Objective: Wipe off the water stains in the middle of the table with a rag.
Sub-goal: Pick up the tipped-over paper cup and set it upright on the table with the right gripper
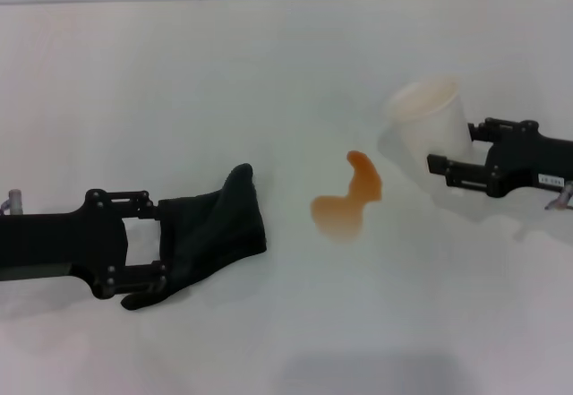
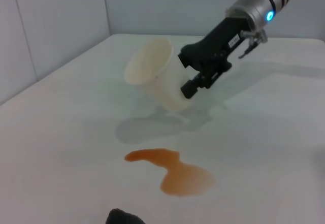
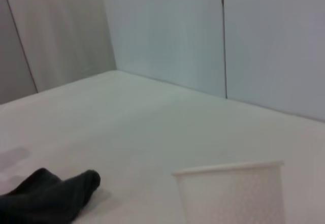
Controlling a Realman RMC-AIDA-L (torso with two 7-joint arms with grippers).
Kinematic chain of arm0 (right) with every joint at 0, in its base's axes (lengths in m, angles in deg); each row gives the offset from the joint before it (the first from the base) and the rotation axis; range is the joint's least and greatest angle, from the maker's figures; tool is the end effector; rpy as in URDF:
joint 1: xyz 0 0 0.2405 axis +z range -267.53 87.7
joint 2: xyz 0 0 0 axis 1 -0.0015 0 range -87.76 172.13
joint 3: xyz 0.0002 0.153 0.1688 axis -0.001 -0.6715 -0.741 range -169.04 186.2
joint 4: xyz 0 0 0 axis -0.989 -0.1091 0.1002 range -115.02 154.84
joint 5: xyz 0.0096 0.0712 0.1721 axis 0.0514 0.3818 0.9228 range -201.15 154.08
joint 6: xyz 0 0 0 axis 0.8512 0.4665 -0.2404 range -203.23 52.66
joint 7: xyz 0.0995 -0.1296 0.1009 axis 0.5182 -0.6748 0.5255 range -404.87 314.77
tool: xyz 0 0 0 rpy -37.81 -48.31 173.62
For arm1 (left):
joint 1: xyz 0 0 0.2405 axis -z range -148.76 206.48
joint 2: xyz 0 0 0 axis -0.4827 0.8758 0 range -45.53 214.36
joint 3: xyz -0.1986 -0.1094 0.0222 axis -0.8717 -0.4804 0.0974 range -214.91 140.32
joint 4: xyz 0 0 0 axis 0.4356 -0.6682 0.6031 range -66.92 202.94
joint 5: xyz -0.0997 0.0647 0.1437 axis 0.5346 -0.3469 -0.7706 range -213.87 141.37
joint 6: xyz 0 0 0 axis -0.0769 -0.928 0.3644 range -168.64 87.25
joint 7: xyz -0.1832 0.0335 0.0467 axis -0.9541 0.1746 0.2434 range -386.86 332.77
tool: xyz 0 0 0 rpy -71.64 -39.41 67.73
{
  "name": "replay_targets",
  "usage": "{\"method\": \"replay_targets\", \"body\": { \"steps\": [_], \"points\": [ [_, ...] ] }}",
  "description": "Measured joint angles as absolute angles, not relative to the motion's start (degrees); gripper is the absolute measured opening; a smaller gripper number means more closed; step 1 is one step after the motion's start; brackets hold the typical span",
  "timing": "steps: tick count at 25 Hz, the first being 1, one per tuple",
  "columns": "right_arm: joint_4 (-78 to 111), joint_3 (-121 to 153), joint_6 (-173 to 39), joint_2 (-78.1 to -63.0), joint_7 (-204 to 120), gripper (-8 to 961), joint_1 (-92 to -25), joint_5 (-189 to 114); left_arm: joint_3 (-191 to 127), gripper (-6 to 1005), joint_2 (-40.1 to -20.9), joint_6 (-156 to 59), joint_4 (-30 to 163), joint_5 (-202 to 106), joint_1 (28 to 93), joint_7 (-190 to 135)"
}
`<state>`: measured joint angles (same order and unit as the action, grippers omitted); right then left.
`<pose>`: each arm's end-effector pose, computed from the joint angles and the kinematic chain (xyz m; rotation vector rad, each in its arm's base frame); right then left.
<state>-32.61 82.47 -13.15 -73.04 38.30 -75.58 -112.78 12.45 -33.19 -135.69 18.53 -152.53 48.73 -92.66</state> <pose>0.2393 0.3285 -0.0196 -2.4804 0.6125 0.4962 -0.2424 0.2656 -0.0196 -2.8884 -0.1916 -0.4240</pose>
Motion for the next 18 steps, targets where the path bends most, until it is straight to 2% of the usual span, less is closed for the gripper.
{"method": "replay_targets", "body": {
  "steps": [18],
  "points": [
    [-26.8,80.8,-13.0,-73.04,32.9,670,-75.7,-112.5,12.4,646,-33.53,-135.5,18.6,-152.6,48.9,-92.6]
  ]
}}
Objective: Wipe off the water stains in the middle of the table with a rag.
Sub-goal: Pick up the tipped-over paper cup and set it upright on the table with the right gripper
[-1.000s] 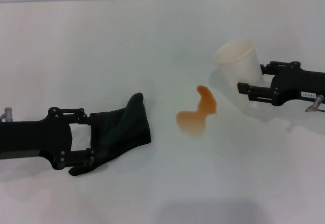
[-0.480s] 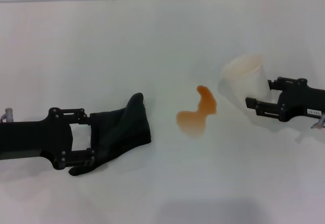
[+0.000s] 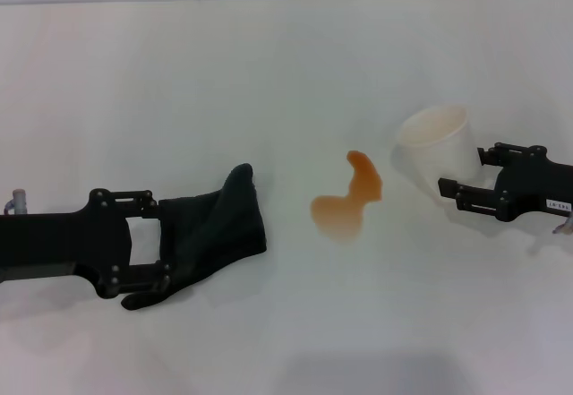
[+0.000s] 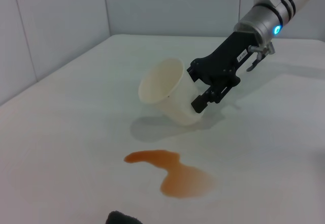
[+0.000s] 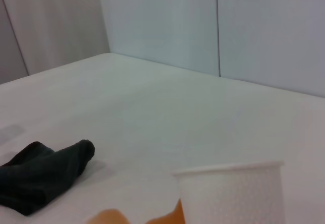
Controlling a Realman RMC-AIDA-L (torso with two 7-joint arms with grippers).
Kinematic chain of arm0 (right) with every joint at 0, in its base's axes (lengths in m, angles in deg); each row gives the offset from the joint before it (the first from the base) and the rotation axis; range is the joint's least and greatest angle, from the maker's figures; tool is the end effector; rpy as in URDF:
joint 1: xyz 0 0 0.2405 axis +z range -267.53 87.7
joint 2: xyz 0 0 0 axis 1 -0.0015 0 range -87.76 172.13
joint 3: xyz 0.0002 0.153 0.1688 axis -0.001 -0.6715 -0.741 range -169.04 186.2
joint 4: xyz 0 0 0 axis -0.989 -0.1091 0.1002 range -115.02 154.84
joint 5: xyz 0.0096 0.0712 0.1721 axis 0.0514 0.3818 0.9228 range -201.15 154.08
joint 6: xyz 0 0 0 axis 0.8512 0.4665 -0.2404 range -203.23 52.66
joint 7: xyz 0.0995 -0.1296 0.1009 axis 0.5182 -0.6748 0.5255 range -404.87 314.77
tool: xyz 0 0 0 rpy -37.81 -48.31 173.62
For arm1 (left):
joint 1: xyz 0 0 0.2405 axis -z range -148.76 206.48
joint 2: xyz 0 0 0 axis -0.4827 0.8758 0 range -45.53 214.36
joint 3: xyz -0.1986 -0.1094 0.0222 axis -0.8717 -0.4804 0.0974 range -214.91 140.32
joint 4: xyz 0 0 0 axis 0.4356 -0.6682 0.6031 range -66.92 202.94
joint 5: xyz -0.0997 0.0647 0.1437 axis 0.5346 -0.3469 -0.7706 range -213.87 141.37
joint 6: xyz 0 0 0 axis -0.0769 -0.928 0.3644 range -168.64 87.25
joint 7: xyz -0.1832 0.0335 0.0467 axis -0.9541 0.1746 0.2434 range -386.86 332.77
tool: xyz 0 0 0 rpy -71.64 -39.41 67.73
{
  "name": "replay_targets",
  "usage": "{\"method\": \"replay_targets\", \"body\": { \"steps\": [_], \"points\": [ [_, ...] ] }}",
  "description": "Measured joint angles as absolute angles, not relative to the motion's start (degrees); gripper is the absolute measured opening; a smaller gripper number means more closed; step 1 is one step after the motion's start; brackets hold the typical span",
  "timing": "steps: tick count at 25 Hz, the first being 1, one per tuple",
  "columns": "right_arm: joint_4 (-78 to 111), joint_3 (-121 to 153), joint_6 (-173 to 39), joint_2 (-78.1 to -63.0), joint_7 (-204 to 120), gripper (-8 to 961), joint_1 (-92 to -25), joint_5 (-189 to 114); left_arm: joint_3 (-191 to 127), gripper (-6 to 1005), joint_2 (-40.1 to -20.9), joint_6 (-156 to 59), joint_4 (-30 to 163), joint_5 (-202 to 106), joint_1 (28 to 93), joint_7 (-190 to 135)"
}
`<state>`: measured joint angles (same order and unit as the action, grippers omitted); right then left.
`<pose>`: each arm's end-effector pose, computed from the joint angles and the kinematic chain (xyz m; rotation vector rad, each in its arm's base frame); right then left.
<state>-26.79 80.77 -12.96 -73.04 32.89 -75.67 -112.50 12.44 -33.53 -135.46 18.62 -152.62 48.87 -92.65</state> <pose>0.2620 0.3193 -0.0266 -2.4741 0.6355 0.4562 -0.2410 0.2660 -0.0217 -2.8882 -0.1924 -0.4284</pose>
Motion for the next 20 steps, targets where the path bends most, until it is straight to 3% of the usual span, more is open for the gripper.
{"method": "replay_targets", "body": {
  "steps": [20],
  "points": [
    [-22.8,77.4,-12.6,-73.04,33.2,676,-75.8,-111.7,12.4,646,-33.38,-135.8,18.6,-152.6,49.1,-92.9]
  ]
}}
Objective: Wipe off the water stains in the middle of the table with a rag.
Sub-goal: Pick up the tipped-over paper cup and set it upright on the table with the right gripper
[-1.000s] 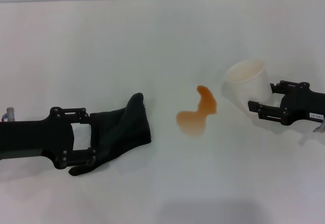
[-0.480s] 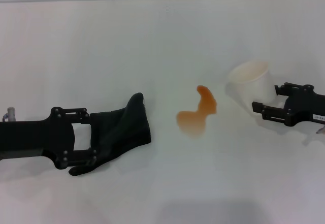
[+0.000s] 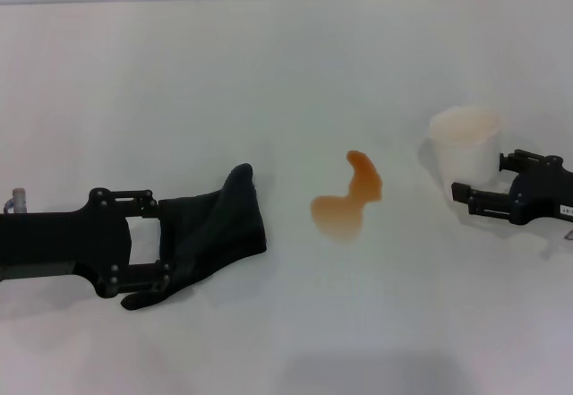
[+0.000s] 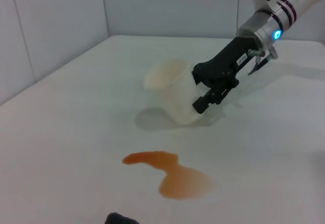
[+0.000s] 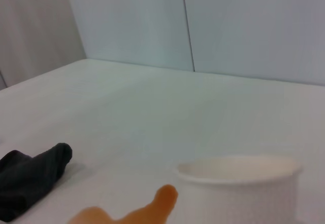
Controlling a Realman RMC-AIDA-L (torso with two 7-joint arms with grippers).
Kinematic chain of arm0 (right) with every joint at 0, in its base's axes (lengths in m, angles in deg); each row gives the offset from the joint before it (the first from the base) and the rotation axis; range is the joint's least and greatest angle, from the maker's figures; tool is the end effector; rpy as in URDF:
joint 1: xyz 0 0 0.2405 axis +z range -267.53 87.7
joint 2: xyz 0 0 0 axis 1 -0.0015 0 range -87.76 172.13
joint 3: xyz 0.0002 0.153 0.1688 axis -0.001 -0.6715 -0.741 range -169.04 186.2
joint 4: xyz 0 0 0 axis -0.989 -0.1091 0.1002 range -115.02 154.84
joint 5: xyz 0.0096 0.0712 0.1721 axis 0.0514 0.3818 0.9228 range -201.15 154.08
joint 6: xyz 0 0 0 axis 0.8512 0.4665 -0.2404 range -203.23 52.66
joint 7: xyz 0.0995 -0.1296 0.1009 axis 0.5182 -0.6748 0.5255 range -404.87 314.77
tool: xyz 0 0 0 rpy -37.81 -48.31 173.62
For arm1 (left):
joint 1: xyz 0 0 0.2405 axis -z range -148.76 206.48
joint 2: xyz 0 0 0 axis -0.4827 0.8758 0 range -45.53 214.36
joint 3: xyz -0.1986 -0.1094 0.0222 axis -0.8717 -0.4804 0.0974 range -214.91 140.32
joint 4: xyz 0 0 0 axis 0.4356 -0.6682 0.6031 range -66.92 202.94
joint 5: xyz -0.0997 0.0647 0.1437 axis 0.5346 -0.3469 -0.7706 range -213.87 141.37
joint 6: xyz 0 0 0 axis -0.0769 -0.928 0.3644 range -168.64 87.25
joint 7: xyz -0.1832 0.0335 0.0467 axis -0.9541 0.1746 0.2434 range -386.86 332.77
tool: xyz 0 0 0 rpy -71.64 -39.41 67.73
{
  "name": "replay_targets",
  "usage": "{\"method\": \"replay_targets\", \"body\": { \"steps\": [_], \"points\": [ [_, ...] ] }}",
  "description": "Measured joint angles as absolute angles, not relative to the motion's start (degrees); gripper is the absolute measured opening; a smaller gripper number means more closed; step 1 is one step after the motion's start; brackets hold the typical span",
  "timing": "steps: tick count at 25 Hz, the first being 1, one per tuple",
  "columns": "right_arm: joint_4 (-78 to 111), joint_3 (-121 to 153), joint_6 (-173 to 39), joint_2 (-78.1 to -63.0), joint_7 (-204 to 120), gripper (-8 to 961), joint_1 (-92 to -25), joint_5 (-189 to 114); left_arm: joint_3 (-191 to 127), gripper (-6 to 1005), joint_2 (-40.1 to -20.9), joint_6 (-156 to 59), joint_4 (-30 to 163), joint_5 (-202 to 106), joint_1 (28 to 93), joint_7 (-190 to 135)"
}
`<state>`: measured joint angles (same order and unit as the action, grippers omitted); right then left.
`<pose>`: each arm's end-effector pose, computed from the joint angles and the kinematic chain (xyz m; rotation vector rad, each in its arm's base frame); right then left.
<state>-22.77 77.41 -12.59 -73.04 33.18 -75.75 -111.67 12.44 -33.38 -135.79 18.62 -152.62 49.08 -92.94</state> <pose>0.2778 0.3166 -0.0228 -2.4106 0.7515 0.4857 -0.2401 0.2662 -0.0209 -2.8931 -0.1926 -0.4309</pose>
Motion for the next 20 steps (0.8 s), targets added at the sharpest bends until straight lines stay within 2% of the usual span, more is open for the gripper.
{"method": "replay_targets", "body": {
  "steps": [1,4,20],
  "points": [
    [-22.6,77.4,-12.6,-73.04,33.1,678,-75.8,-111.7,12.4,646,-33.37,-135.8,18.6,-152.6,49.1,-93.0],
    [-22.4,77.3,-12.3,-73.04,32.9,847,-76.3,-111.7,12.5,645,-33.36,-135.9,18.6,-152.6,49.1,-93.0],
    [-22.5,74.7,-11.8,-72.87,32.6,851,-78.5,-111.5,12.7,645,-33.27,-136.0,18.5,-152.6,49.3,-93.1]
  ]
}}
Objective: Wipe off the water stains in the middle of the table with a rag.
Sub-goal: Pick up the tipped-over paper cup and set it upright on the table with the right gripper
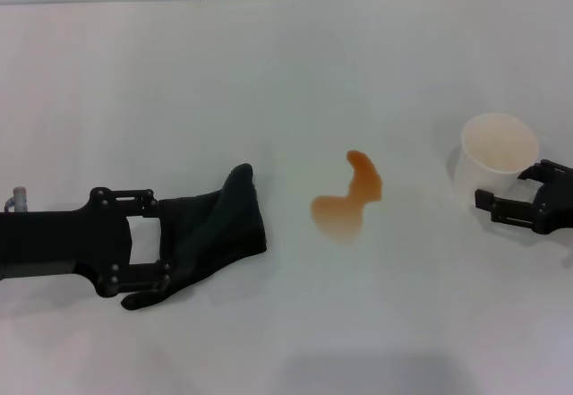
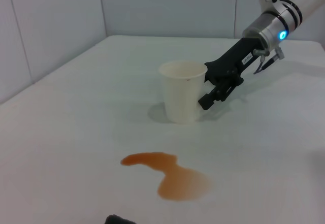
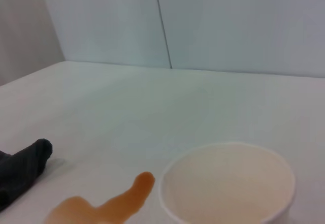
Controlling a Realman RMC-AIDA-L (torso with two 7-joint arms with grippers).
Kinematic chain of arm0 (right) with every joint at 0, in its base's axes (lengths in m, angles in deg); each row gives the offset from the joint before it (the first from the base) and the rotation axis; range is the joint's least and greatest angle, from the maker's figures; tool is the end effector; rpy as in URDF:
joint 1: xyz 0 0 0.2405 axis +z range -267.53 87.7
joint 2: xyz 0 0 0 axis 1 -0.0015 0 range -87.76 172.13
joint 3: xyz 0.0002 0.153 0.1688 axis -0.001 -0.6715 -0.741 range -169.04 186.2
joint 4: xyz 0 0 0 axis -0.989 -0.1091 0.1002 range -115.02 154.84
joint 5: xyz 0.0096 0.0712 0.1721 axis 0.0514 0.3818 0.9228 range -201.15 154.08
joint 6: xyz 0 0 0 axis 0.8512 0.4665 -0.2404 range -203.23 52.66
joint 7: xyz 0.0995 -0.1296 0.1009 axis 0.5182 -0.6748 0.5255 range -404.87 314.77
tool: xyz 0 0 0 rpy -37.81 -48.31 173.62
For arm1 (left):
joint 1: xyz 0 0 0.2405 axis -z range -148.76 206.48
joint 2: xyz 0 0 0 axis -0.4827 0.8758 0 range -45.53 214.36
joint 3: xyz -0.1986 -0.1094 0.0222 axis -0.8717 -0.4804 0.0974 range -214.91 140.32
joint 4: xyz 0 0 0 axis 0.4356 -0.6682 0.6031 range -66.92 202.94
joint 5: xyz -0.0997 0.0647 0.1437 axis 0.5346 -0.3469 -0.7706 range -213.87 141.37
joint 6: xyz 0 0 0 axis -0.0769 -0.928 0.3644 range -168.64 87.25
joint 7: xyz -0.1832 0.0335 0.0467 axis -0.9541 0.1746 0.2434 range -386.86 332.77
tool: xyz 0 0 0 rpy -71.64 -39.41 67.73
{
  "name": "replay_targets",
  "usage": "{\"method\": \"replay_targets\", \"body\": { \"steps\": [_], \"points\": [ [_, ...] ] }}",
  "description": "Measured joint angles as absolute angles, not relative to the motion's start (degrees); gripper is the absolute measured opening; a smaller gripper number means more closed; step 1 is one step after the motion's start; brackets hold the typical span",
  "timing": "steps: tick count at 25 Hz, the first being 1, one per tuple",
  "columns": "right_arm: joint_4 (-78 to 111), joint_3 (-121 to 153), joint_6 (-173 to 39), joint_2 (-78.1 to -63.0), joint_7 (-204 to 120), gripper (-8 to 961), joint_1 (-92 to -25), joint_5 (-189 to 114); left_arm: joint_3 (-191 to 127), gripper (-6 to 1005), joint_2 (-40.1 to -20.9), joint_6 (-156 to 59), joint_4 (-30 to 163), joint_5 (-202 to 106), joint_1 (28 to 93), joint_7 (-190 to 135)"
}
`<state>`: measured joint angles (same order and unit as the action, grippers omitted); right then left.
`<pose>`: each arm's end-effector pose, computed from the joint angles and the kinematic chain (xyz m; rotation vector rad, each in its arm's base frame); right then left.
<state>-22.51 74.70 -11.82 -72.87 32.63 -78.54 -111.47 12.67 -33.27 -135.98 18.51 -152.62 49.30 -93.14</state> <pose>0.2959 0.3060 -0.0125 -2.3481 0.8086 0.4866 -0.2389 0.2666 -0.0207 -2.8996 -0.1867 -0.4296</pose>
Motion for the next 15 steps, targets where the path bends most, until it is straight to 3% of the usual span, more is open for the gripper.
{"method": "replay_targets", "body": {
  "steps": [15],
  "points": [
    [-23.6,74.5,-6.9,-72.86,31.7,850,-81.5,-111.4,12.5,645,-33.27,-135.7,18.6,-152.6,49.6,-92.9]
  ]
}}
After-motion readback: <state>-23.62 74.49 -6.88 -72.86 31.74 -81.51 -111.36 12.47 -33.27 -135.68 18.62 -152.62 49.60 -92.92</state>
